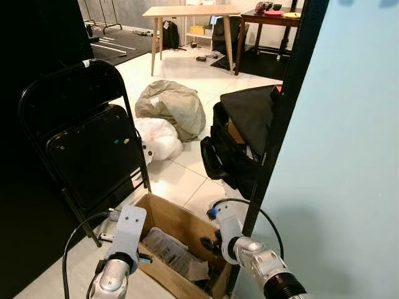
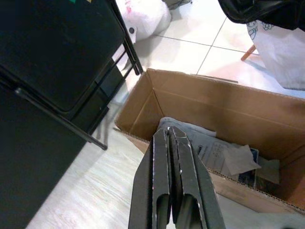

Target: Clean up the room

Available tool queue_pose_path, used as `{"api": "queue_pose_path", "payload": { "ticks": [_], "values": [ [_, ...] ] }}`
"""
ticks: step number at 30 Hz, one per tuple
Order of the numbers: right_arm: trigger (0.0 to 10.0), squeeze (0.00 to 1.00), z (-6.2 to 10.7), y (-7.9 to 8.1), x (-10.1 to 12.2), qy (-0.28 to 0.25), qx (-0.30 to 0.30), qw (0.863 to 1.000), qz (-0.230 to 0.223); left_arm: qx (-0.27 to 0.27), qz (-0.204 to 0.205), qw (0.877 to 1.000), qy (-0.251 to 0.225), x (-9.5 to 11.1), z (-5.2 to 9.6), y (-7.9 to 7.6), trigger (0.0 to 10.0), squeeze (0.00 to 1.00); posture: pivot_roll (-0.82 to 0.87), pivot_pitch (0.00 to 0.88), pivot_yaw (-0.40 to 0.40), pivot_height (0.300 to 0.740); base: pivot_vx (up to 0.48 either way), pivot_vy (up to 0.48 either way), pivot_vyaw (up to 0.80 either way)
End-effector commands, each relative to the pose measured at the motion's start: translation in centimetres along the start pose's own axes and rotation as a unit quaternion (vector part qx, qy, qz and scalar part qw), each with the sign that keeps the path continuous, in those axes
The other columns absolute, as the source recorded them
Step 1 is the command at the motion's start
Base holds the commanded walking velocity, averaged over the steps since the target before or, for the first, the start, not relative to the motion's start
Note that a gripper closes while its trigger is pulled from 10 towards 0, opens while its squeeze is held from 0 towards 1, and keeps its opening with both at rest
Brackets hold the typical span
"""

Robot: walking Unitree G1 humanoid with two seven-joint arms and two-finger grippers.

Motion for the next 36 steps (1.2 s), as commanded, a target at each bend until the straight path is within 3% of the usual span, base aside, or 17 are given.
{"api": "queue_pose_path", "payload": {
  "ticks": [1, 8, 36],
  "values": [
    [10.0, 0.00, 0.1, -0.2, -0.6, 0.004, -0.014, 1.000, 0.025, 0.001, 0.002, 1.000, 0.009, -0.6, 0.3, -0.1, 10.0, 0.00, 0.03, 0.030, 0.002, 0.740, 0.000, 0.000, 0.00],
    [10.0, 0.00, 0.3, -0.4, -0.9, 0.000, -0.021, 1.000, 0.020, 0.006, 0.008, 1.000, 0.015, -1.0, 0.6, -0.1, 10.0, 0.00, 0.03, 0.024, -0.005, 0.740, 0.000, 0.000, 0.00],
    [10.0, 0.00, 0.8, 0.0, -1.5, 0.019, -0.009, 0.999, 0.025, -0.036, 0.002, 0.999, 0.018, -1.8, 1.5, -1.3, 10.0, 0.00, 0.02, 0.008, -0.012, 0.740, 0.000, 0.000, -0.79]
  ]
}}
Point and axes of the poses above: a point about 5 cm out from each wrist's last joint towards the gripper, its own z axis pointing back from the gripper into the wrist, its own x axis along the axis of the wrist's last joint, y = z × x, the point moved 3 cm from there along -z, pointing out of the wrist towards the gripper, and after that the axes turned 10 degrees about -z, right-handed, at the moved point
